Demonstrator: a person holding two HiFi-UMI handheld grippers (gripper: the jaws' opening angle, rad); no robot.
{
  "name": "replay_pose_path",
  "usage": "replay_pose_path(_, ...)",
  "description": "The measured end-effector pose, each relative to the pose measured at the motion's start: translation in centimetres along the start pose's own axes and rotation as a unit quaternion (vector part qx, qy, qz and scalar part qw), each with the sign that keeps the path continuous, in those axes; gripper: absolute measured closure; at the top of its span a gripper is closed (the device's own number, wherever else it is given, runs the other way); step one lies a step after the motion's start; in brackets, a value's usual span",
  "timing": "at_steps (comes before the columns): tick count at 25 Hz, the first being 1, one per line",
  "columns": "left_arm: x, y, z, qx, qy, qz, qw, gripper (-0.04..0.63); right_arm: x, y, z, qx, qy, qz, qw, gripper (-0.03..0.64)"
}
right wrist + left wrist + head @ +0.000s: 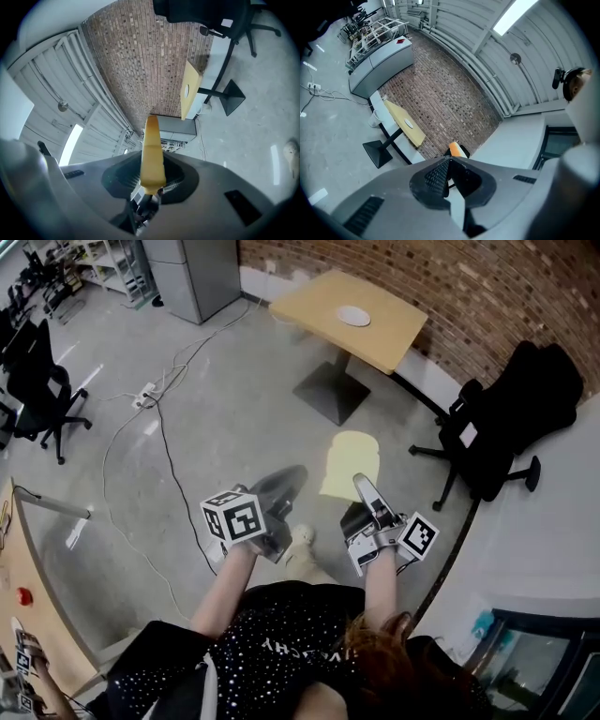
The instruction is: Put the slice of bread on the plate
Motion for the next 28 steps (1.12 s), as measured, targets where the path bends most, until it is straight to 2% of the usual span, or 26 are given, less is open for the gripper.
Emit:
replay_pose_path(9,4.5,-7.4,-2.8,0.011,-0.006,0.020,0.9997,0.586,7.3,-6.0,1.5,0.009,0.007,-0.016,1.000,0.522)
replay_pose_path(17,6.7,-12.7,-6.1,0.015,-0.002,0.027,0.9995,0.586,12.2,-9.9,4.1,0.006,0.002,-0.019,1.000,0.522)
replay_pose_path(28,7.7,-16.9,-7.9,0.009,-0.001,0.020,0.9998,0.586,15.3,-11.8,6.1,0.005,-0.008,-0.016,1.000,0.522)
Point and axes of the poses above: the fingertips, and each gripper's own axes: y backward along the fingers, z to its right, x out of its top, the point moved 3 cm from there along y, backward along the fingers
